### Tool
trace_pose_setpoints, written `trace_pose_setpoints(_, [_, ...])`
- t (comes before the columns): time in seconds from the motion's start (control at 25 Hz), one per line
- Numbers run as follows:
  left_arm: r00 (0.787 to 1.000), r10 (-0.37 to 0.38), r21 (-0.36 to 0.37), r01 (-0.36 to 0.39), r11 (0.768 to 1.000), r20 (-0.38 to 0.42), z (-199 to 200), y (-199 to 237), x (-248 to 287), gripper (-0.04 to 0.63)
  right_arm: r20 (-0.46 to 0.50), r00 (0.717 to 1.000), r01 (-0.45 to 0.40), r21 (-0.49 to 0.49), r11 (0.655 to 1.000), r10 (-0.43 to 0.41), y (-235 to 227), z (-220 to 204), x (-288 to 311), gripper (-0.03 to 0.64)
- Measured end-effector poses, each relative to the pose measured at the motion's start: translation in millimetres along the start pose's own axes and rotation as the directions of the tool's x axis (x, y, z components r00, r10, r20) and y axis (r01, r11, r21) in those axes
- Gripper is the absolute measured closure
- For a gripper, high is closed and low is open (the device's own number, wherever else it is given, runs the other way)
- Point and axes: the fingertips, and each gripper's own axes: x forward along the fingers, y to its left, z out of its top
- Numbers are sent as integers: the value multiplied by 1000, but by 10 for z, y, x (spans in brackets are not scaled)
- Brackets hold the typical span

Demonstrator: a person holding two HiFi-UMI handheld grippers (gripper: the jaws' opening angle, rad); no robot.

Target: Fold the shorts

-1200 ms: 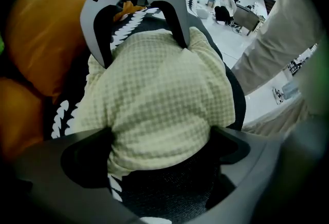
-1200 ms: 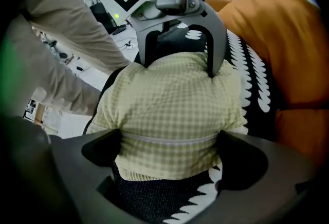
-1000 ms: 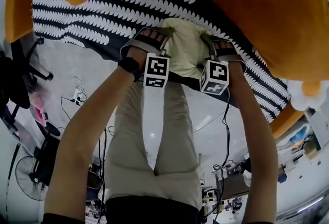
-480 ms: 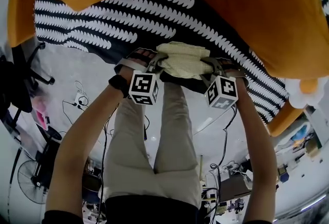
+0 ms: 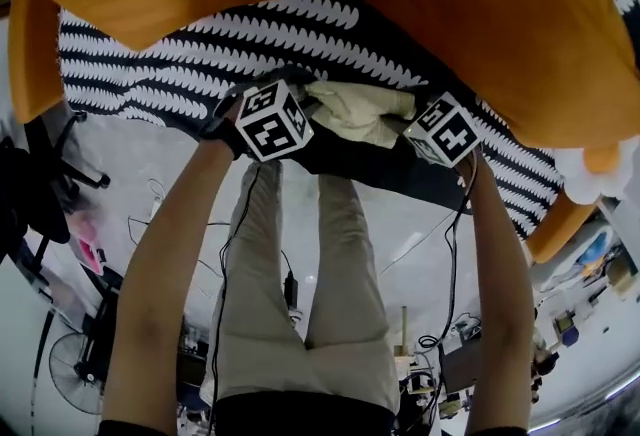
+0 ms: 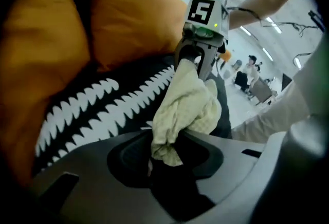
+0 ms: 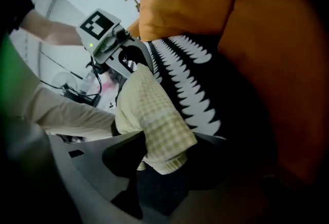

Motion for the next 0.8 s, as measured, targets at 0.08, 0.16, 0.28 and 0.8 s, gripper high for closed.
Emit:
trace_pose_setpoints(0.08, [995, 84, 100, -79, 992, -52, 78, 282, -76, 347, 31, 986, 165, -80, 983, -163, -289, 172, -121, 268])
trace_pose_setpoints(0.16, [990, 107, 189, -87, 978, -94, 7, 320, -191, 298, 67, 965, 261, -139, 955, -254, -353, 182, -227, 198])
trace_pose_setpoints(0.28, [994, 54, 244, -31, 969, -90, -46, 135, -462, 255, 157, 915, 399, -196, 896, -373, -316, 151, -574, 218])
trace_pose_setpoints(0.8, [855, 437, 608, -510, 609, 280, 471, -84, -538, 557, 384, 794, 606, -437, 664, -472, 522, 301, -367, 569])
